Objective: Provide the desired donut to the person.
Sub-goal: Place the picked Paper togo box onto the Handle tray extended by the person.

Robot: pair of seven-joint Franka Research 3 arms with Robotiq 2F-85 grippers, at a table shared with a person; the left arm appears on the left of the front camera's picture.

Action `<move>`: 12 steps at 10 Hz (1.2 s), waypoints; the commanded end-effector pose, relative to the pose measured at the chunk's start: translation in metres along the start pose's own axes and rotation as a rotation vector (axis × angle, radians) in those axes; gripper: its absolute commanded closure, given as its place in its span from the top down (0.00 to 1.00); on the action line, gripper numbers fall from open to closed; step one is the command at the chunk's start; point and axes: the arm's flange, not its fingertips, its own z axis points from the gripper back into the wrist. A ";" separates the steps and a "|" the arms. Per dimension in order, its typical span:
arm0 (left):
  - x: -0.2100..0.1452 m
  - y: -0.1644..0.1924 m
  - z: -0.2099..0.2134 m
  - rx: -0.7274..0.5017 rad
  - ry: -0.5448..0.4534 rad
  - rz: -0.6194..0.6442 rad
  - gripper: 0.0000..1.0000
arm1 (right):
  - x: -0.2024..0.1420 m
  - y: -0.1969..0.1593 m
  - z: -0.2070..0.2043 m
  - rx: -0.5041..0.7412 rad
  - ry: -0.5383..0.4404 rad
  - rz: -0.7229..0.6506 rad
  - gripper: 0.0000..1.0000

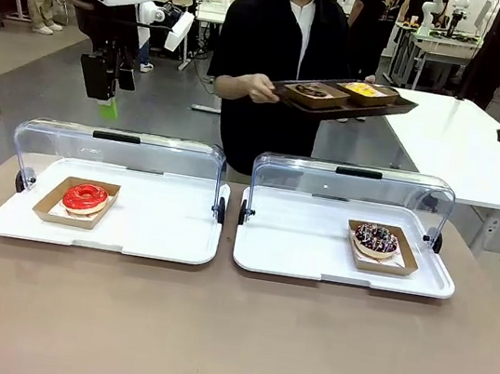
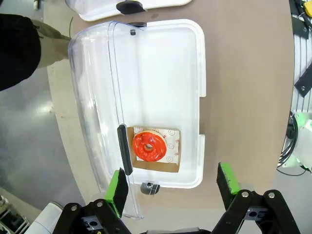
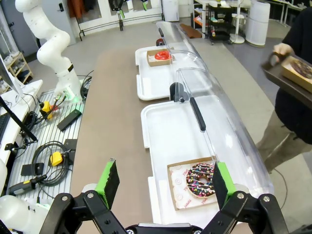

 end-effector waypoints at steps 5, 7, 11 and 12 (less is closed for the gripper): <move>0.000 0.000 0.000 0.000 0.000 0.001 0.95 | 0.001 0.000 0.000 -0.001 -0.008 0.000 1.00; 0.000 0.000 0.000 0.000 0.000 0.001 0.95 | 0.001 0.000 0.000 -0.001 -0.008 0.000 1.00; -0.090 -0.018 0.019 -0.185 -0.359 -0.037 0.95 | 0.001 0.000 0.000 -0.001 -0.008 0.000 1.00; -0.119 -0.037 0.024 -0.195 -0.421 -0.028 0.95 | 0.001 0.000 0.000 -0.001 -0.008 0.000 1.00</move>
